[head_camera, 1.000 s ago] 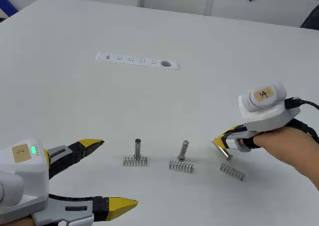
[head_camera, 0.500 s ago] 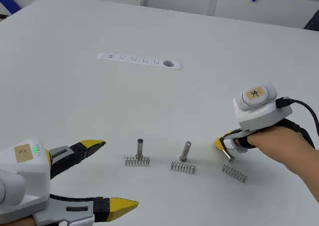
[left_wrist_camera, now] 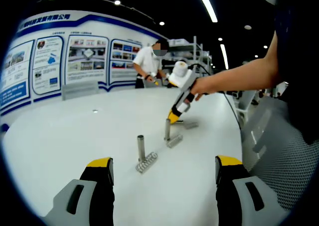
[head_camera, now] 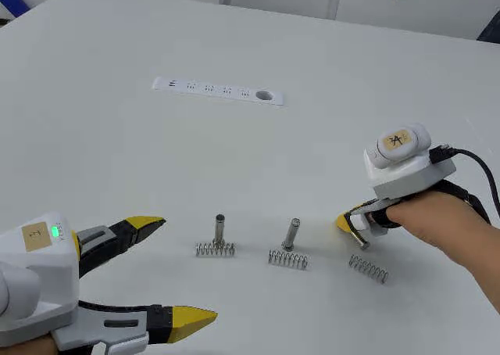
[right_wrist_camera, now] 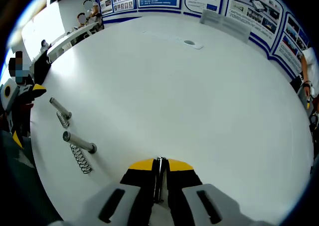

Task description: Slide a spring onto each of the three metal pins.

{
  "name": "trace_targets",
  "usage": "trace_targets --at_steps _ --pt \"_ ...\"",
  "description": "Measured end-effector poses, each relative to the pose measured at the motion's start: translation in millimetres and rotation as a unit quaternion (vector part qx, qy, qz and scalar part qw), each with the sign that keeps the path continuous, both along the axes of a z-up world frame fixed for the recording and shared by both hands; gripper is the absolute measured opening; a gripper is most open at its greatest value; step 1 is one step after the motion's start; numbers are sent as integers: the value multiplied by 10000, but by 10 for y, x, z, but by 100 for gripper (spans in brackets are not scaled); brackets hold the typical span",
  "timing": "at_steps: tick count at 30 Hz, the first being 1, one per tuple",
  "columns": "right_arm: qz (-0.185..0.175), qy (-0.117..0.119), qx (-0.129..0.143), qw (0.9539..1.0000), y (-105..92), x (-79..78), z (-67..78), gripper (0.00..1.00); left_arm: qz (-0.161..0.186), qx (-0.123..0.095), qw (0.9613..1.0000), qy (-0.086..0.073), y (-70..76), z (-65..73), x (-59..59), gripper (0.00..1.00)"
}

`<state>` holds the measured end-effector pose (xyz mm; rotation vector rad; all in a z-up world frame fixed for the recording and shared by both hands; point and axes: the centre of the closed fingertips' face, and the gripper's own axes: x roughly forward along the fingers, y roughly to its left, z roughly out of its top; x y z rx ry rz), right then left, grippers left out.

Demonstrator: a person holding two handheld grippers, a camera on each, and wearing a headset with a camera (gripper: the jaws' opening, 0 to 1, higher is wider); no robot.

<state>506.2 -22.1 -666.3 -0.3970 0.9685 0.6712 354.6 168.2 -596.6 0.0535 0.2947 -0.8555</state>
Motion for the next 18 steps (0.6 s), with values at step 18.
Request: trace_targets --at_steps 18 --pt "-166 32 -24 9999 -13 -60 23 8 -57 6 10000 -50 -68 34 37 85"
